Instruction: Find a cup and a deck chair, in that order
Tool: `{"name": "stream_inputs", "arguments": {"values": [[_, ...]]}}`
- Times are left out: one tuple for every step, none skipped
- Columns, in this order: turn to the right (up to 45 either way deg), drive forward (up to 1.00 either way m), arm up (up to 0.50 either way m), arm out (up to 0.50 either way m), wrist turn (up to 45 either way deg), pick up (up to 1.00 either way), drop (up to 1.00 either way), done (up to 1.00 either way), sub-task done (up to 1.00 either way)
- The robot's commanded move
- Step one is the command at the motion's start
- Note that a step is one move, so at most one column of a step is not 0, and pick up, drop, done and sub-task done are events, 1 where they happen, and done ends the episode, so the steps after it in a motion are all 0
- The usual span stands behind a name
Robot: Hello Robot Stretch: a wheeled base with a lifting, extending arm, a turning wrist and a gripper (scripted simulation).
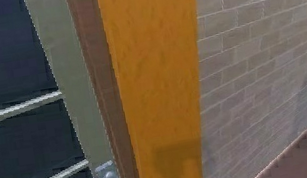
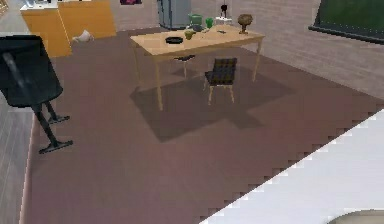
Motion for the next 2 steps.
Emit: {"name": "stream_inputs", "arguments": {"values": [[0.0, 0.05, 0.0, 0.0, 0.0, 0.0, 0.0, 0.0, 0.0], [45.0, 0.0, 0.0, 0.0, 0.0, 0.0, 0.0, 0.0, 0.0]]}}
